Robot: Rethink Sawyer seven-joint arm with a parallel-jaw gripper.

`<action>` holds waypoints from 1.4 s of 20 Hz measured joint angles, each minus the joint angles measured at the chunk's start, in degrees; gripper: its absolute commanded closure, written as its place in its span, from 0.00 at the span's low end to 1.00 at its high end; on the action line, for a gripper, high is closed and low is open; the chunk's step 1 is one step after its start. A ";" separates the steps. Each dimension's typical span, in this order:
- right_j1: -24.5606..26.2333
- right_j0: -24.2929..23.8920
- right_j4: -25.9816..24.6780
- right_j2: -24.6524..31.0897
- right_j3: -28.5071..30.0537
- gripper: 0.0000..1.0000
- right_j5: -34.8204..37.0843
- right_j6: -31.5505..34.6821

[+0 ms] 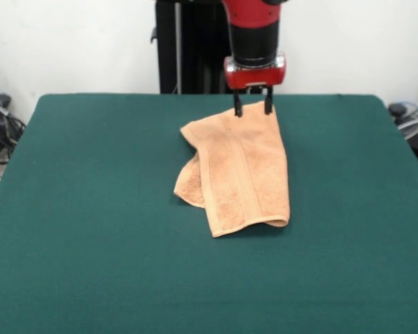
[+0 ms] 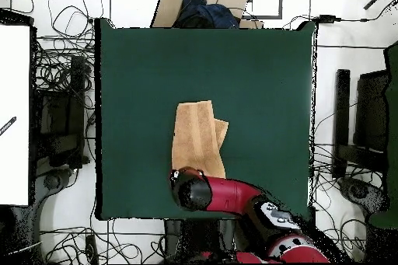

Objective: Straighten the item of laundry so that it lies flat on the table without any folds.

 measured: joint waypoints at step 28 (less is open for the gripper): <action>-1.00 -8.09 -3.65 -0.01 3.83 0.00 -0.61 0.00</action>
